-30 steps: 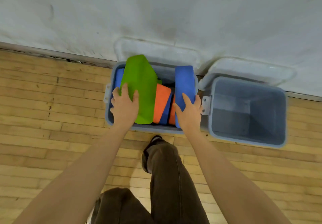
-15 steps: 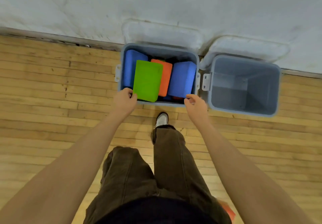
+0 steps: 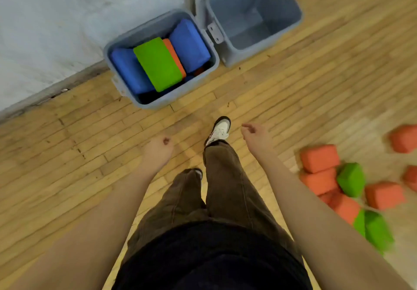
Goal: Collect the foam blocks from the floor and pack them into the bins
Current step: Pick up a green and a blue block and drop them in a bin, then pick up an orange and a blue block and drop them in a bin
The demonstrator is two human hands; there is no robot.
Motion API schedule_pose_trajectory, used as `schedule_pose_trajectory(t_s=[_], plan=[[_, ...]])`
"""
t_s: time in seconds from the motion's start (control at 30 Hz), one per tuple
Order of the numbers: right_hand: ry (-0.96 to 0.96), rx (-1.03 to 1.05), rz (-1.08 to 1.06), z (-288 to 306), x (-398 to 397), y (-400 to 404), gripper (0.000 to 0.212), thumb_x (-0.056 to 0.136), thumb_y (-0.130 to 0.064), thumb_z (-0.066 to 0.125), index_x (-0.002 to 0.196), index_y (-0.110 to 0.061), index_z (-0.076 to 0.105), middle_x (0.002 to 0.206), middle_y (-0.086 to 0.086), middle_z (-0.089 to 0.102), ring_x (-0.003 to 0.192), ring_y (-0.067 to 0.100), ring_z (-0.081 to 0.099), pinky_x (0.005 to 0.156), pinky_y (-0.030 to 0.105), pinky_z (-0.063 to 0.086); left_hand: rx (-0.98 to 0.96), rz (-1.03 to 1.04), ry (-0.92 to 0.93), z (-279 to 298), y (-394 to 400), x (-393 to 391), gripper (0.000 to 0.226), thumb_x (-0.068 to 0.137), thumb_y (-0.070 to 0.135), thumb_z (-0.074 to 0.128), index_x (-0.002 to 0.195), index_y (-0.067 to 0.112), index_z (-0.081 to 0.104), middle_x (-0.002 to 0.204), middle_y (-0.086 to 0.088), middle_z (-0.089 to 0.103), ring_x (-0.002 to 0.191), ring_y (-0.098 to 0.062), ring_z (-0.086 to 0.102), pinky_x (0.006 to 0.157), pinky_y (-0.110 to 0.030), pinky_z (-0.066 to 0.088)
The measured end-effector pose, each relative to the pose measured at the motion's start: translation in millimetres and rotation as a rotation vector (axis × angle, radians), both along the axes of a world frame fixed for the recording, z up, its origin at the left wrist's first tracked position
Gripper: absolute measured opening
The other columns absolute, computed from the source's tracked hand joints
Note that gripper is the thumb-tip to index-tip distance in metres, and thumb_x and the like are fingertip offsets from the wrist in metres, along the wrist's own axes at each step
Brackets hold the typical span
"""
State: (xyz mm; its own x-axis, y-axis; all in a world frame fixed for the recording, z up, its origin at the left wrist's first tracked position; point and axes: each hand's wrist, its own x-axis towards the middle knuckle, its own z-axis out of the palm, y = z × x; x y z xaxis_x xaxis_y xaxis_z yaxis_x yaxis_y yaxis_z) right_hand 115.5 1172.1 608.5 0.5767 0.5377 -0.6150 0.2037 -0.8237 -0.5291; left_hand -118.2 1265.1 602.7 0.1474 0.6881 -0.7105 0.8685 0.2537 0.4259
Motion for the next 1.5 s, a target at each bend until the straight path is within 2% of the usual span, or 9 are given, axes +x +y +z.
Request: schedule_pose_trajectory(t_s=[0.1,0.27,0.4,0.57,0.7,0.87,1.23,1.37,1.5], plan=[[0.031,-0.043,-0.230,4,-13,-90,0.030,0.094,-0.029,0.050,0.118,-0.016,0.061,0.108,0.006,0.064,0.094,0.023,0.063,0.086,0.038,0.050,-0.040,-0.187,0.008,7,-40,11,0.022,0.094,0.024,0.043,0.082,0.012,0.057,0.074,-0.005,0.057,0.071,-0.022,0.052,0.061,-0.028,0.038],[0.073,-0.077,-0.655,9,-40,-228,0.028,0.094,-0.024,0.050,0.115,-0.011,0.062,0.109,0.007,0.065,0.093,0.024,0.062,0.086,0.039,0.051,-0.118,-0.455,-0.053,17,-105,73,0.028,0.094,0.025,0.044,0.104,0.007,0.063,0.099,-0.010,0.065,0.093,-0.024,0.060,0.085,-0.035,0.048],[0.105,-0.060,-1.007,14,-73,-319,0.026,0.096,-0.024,0.049,0.115,-0.011,0.062,0.105,0.004,0.065,0.095,0.021,0.060,0.083,0.032,0.049,-0.107,-0.924,-0.078,28,-171,141,0.027,0.096,0.025,0.041,0.092,0.007,0.061,0.088,-0.011,0.062,0.078,-0.022,0.054,0.062,-0.028,0.039],[0.119,-0.017,-1.422,11,-107,-406,0.021,0.094,-0.026,0.048,0.107,-0.015,0.061,0.089,0.000,0.064,0.082,0.019,0.062,0.063,0.026,0.044,-0.051,-1.499,-0.101,38,-276,213,0.032,0.099,0.025,0.039,0.117,0.005,0.057,0.107,-0.008,0.058,0.096,-0.022,0.054,0.078,-0.029,0.041],[0.131,0.014,-1.661,-4,-109,-458,0.026,0.094,-0.026,0.049,0.111,-0.012,0.062,0.096,0.001,0.064,0.081,0.015,0.059,0.070,0.030,0.048,-0.064,-1.762,-0.058,27,-361,258,0.031,0.098,0.026,0.041,0.115,0.005,0.058,0.110,-0.009,0.060,0.092,-0.020,0.054,0.077,-0.027,0.042],[0.161,0.040,-1.774,-14,-74,-515,0.029,0.095,-0.026,0.048,0.116,-0.011,0.062,0.099,0.003,0.065,0.084,0.017,0.060,0.077,0.033,0.049,-0.093,-1.878,0.046,12,-435,310,0.025,0.097,0.022,0.043,0.107,0.006,0.058,0.106,-0.013,0.061,0.088,-0.021,0.054,0.075,-0.027,0.042],[0.062,0.071,-1.536,-4,109,-627,0.032,0.095,-0.028,0.046,0.123,-0.015,0.056,0.110,0.003,0.062,0.092,0.015,0.059,0.072,0.024,0.046,-0.053,-1.555,0.071,-6,-487,450,0.029,0.095,0.024,0.044,0.105,0.003,0.062,0.105,-0.014,0.064,0.095,-0.029,0.060,0.081,-0.035,0.047],[0.058,0.071,-1.466,-22,186,-648,0.033,0.095,-0.028,0.046,0.124,-0.015,0.056,0.109,0.003,0.060,0.087,0.013,0.056,0.064,0.022,0.043,0.006,-1.544,0.048,-27,-510,516,0.031,0.096,0.022,0.042,0.106,0.000,0.062,0.092,-0.010,0.060,0.083,-0.023,0.054,0.069,-0.030,0.041],[0.040,0.053,-1.433,-52,263,-672,0.035,0.096,-0.027,0.047,0.128,-0.017,0.052,0.115,0.001,0.056,0.090,0.011,0.052,0.068,0.022,0.040,0.015,-1.607,-0.059,-55,-548,587,0.035,0.098,0.024,0.041,0.126,0.007,0.053,0.122,-0.008,0.056,0.104,-0.020,0.053,0.082,-0.027,0.040]])
